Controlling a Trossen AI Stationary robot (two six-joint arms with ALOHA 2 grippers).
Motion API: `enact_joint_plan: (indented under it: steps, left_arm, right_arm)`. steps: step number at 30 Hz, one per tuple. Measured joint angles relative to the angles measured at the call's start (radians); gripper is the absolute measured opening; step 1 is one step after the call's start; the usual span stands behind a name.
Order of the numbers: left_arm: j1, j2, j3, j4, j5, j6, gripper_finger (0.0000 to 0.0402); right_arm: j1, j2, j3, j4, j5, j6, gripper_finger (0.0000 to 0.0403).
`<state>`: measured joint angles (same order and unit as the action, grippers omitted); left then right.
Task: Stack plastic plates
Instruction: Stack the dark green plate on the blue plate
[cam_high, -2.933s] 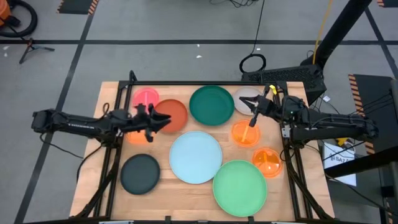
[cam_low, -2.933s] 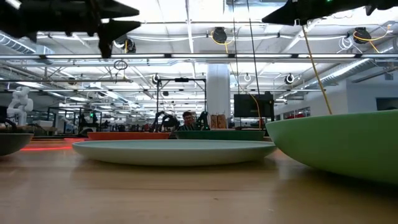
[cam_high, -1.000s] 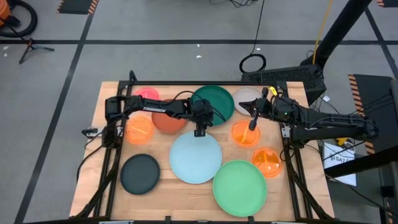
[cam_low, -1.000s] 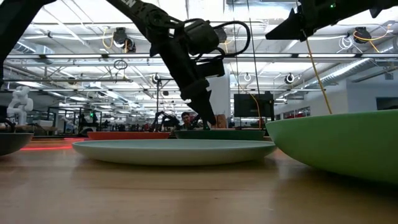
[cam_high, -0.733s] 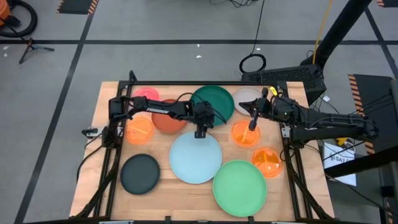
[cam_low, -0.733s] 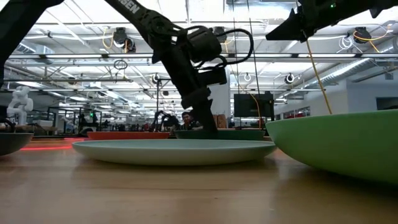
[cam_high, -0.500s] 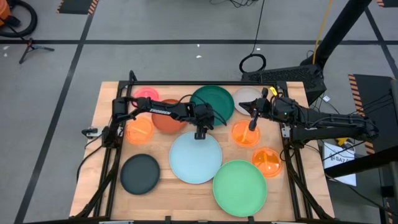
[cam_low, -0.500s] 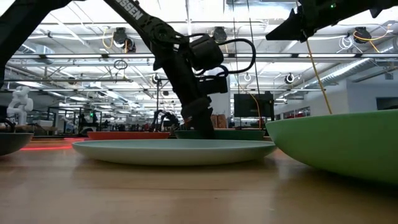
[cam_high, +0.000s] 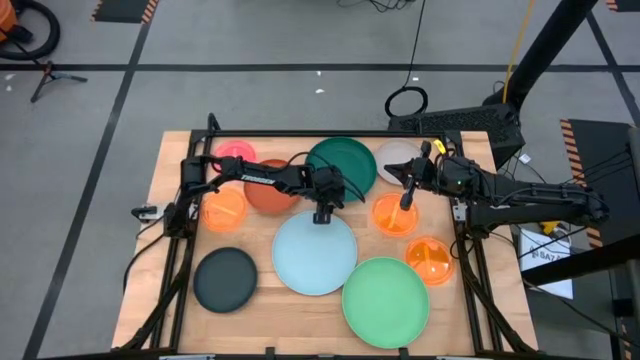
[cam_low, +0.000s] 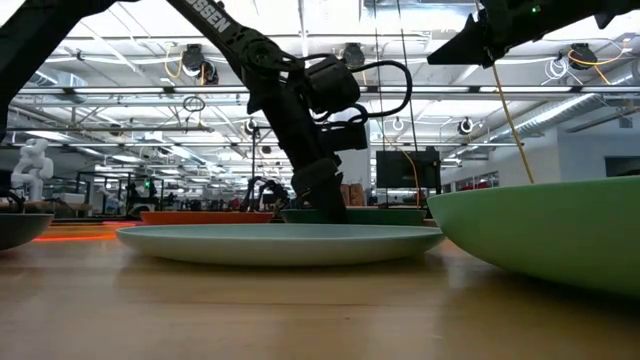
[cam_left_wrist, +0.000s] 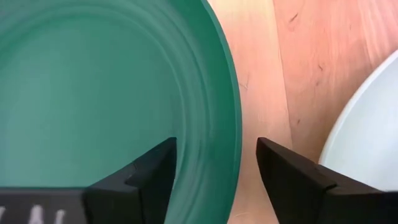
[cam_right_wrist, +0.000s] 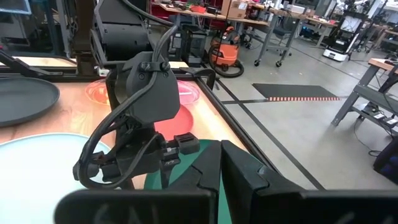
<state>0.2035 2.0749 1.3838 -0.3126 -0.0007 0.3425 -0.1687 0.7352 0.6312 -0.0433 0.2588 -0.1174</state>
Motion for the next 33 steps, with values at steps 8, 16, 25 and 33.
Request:
enact_joint_plan:
  steps: [8, 16, 25, 33]
  left_arm:
    - [0.0, 0.0, 0.0, 0.003, -0.001, 0.014, 0.0117]
    - [0.0, 0.0, 0.0, 0.005, -0.025, 0.018, 0.0032]
    - [-0.033, -0.025, 0.023, -0.058, -0.145, 0.026, 0.001]
    - [-0.089, -0.078, 0.206, -0.281, -0.148, 0.035, 0.001]
  right_arm:
    - [0.0, 0.0, 0.0, 0.0, 0.0, -0.002, 0.0009]
    - [0.0, 0.0, 0.0, 0.0, 0.001, -0.003, 0.0009]
    - [0.0, 0.0, 0.0, 0.0, 0.001, -0.003, 0.0009]
    - [0.0, 0.0, 0.0, -0.004, 0.001, -0.003, 0.0009]
